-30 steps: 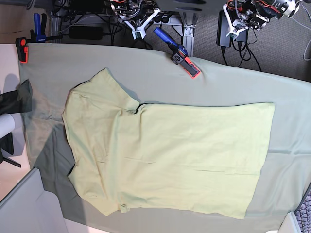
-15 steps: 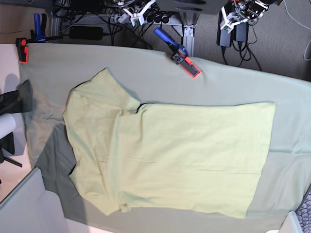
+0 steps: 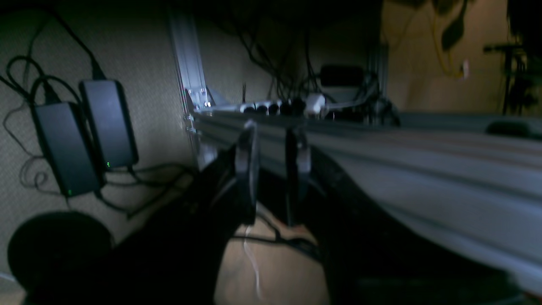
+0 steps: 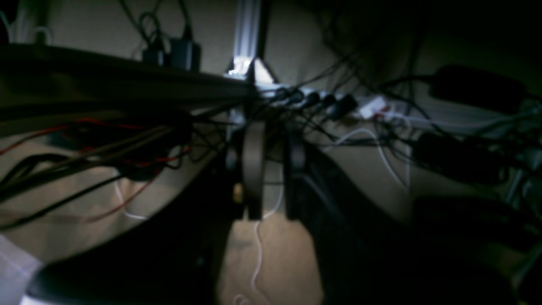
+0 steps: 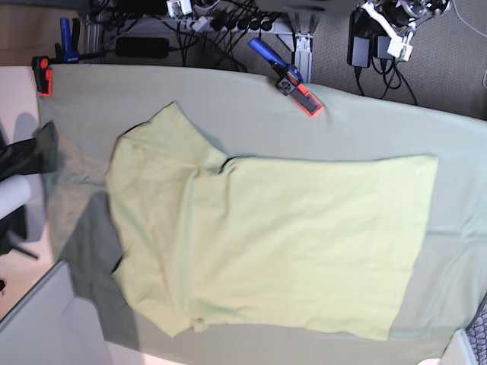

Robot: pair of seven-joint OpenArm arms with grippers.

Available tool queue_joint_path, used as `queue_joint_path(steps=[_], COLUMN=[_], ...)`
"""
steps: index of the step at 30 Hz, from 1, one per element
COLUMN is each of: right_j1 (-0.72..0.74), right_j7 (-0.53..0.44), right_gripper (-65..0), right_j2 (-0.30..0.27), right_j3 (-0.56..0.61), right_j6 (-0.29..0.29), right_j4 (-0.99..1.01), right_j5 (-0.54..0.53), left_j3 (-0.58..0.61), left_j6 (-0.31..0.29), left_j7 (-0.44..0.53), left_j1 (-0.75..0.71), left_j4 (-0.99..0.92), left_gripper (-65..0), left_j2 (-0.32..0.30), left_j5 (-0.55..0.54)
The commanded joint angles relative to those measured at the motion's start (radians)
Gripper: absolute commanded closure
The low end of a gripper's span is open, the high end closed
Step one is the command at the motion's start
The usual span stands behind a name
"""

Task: Fold the T-shirt properly
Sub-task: 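Move both grippers out from rest toward the shirt, then lower both grippers onto the shirt's side edges near the sleeves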

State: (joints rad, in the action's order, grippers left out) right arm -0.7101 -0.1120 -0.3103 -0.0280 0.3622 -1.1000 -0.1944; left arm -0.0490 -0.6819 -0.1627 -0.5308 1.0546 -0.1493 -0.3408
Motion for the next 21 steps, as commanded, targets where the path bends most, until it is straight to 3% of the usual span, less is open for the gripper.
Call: queue_joint_path(steps=[1, 5, 9, 13, 16, 21], right_j1=[-0.05, -0.193, -0.298, -0.314, -0.281, -0.158], right_j7=[-0.014, -0.014, 0.013, 0.133, 0.168, 0.229], right_gripper=[-8.9, -8.9, -8.9, -9.0, -9.4, -29.6], right_j2=[-0.031, -0.09, -0.108, -0.108, -0.107, -0.106], right_j3=[-0.004, -0.043, -0.142, -0.254, -0.32, -0.37], right_j6=[0.014, 0.015, 0.016, 0.015, 0.015, 0.007], right_j4=[-0.057, -0.283, -0.48, -0.628, -0.698, -0.719], right_j5=[-0.028, -0.094, -0.202, -0.34, -0.414, -0.537], left_j3=[-0.016, -0.076, -0.142, -0.169, -0.168, -0.168], left_j6=[-0.016, -0.016, -0.016, -0.016, -0.016, -0.016], left_j7=[-0.006, -0.093, -0.1, -0.112, -0.172, -0.232], left_j1=[-0.03, -0.135, -0.245, -0.307, -0.318, -0.317], left_j4=[0.051, 0.25, 0.465, 0.65, 0.742, 0.777], left_gripper=[-15.1, -15.1, -15.1, -15.1, -15.2, -15.2], left_j2=[-0.004, -0.003, -0.004, -0.019, -0.03, -0.037], left_j5=[-0.023, -0.098, -0.163, -0.219, -0.25, -0.288])
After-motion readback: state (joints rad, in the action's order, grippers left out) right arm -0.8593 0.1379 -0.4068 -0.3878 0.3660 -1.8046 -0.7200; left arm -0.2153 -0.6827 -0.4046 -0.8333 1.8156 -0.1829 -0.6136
